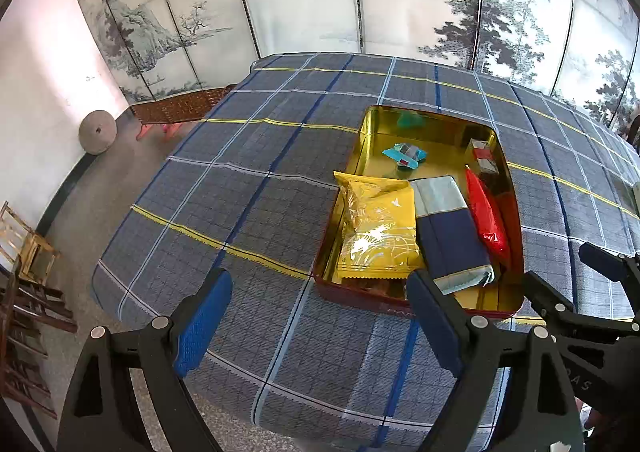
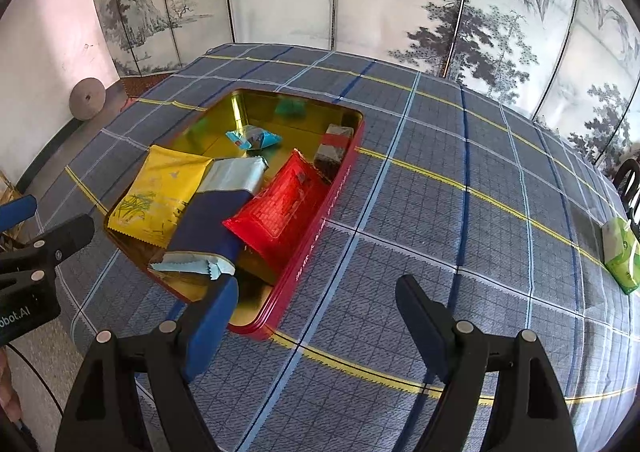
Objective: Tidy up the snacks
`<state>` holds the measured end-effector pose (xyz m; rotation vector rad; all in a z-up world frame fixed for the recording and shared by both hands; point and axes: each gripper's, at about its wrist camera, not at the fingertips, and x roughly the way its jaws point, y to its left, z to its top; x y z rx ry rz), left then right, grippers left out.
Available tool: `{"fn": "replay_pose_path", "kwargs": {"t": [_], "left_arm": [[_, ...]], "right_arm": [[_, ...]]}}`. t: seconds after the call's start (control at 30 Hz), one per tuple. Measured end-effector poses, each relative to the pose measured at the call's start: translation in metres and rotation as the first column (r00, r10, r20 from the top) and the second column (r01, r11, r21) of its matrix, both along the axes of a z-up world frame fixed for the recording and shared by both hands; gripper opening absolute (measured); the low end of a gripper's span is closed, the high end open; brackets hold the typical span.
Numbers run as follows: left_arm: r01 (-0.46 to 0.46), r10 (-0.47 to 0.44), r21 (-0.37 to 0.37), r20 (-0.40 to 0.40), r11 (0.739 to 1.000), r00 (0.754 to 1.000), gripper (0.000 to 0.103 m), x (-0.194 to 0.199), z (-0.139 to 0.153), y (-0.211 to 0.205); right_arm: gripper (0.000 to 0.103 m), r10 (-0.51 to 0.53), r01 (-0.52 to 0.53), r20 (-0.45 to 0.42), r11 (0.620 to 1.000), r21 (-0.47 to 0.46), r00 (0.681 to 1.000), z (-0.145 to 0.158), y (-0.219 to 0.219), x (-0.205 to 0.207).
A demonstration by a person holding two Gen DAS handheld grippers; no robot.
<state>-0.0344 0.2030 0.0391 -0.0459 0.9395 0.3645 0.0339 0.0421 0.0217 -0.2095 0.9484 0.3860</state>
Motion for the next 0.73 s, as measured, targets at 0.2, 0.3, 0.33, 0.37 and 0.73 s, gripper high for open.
{"fn": "replay_pose_path", "kwargs": {"t": [0.2,0.3,0.33,0.37,0.73], "left_arm": [[0.003,-0.003,-0.001,-0.005,1.000,1.000,0.087,-0.001,0.000,0.001],[0.010,-0.010,-0.004,-0.006,1.000,1.000,0.087,0.000,0.000,0.000],[0.014,-0.014,-0.005,-0.006,1.000,1.000,0.087,0.000,0.000,-0.001],[0.017,-0.017,-0.003,-0.006,1.000,1.000,0.087,-0.001,0.000,-0.002],[0.049,-0.049,0.012,-0.009,0.999,0.999,0.087,-0.001,0.000,-0.010]], "right_arm": [[0.083,-0.002,0.002,-0.003,1.000,0.001,1.000,-0.001,-0.001,0.000],[0.083,-0.003,0.003,-0.007,1.000,0.002,1.000,-0.001,-0.001,0.000],[0.083,-0.002,0.002,-0.007,1.000,0.003,1.000,-0.001,-0.002,0.000],[0.083,-0.003,0.003,-0.006,1.000,0.001,1.000,-0.001,-0.001,0.000],[0.083,-0.004,0.004,-0.009,1.000,0.002,1.000,-0.001,-0.002,0.000]]}}
